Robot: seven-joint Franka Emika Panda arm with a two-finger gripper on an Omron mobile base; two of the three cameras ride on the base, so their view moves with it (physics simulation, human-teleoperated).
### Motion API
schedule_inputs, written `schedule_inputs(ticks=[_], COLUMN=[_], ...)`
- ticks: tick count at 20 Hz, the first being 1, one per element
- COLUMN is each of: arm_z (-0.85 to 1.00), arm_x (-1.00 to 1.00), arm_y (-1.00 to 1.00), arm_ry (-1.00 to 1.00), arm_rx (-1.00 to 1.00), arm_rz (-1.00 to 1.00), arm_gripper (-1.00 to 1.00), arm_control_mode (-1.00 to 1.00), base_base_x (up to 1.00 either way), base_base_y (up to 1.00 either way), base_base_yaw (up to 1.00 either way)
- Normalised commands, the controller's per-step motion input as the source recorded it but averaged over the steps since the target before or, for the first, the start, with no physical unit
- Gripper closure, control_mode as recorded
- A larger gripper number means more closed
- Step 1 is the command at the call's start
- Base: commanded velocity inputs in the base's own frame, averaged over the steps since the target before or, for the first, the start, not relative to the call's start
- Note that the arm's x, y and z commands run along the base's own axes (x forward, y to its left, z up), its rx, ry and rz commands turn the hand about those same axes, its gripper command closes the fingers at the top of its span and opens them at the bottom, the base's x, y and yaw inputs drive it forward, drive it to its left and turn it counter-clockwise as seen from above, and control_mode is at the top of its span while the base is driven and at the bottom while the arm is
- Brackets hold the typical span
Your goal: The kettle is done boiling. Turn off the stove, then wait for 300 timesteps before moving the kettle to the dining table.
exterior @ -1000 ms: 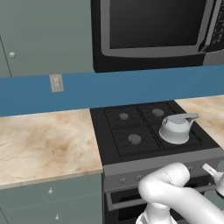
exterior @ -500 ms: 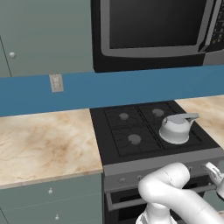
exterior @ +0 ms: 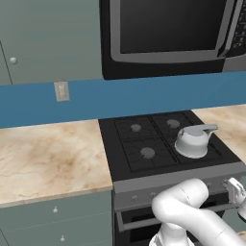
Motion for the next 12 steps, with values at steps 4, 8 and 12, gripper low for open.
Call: schedule_inputs(ticks=[4, 8, 12], arm_z=[0.00, 0.00, 0.00], arm_x=[0.11, 0.09, 0.08], arm_y=[0.13, 0.13, 0.13], arm_ry=[0.00, 0.00, 0.00], arm_rx=[0.23, 0.23, 0.24], arm_rz=[0.00, 0.00, 0.00], arm_gripper=[1.00, 1.00, 1.00], arm_control_mode=[-1.00, -1.00, -1.00], base_base_x=[0.00, 0.00, 0.00], base_base_y=[0.00, 0.00, 0.00], base_base_yaw=[0.00, 0.00, 0.00])
